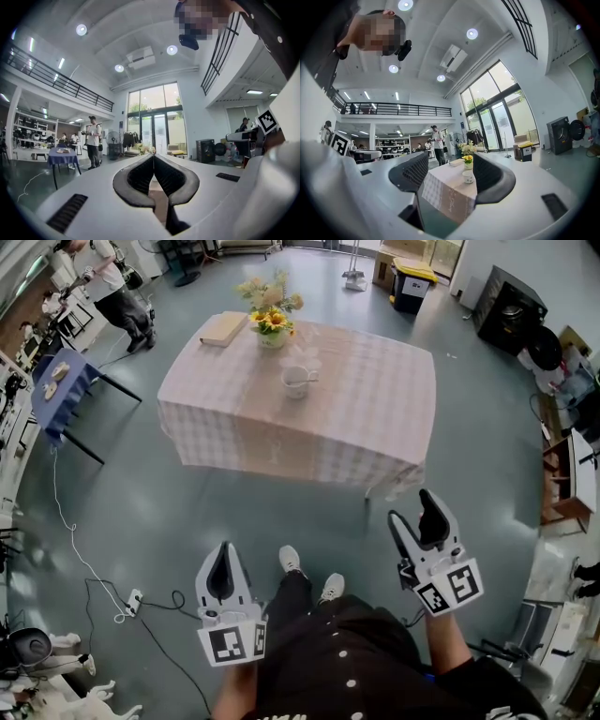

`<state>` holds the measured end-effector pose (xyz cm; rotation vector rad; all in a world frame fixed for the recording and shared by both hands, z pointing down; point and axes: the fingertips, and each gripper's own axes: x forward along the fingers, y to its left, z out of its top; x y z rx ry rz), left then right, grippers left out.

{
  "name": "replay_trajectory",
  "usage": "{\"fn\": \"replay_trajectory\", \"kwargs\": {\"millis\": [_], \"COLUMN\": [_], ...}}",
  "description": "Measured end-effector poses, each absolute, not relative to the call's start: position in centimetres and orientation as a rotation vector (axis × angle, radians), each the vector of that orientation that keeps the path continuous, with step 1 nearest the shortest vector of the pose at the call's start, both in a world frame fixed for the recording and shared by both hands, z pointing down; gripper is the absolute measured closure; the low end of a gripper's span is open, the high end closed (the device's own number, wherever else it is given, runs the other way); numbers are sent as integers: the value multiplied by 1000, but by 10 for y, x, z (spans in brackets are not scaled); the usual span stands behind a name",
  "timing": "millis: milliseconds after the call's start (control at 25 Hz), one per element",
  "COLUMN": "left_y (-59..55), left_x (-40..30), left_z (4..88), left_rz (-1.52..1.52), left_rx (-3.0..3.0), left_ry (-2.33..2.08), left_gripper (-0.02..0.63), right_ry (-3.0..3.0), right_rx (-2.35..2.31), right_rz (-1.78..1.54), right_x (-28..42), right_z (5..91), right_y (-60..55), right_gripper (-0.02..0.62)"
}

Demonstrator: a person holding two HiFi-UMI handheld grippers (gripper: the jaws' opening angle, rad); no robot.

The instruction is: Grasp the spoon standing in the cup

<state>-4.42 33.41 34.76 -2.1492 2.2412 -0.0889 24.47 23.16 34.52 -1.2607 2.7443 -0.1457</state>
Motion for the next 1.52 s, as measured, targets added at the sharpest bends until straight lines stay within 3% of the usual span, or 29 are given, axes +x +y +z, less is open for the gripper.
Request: {"fn": "replay_trajectory", "kwargs": {"millis": [1520], "left_y": [127], "left_x": [-151], "left_z": [341], "left_rz": [38], "left_rx": [-2253], "left_ry": [2155], "left_gripper": [588], "right_ry": [2770], "right_rx": [-1403], "right_rz": [86], "right_x": [138], "right_z": [323], "right_y": [55], "right_gripper": [319]}}
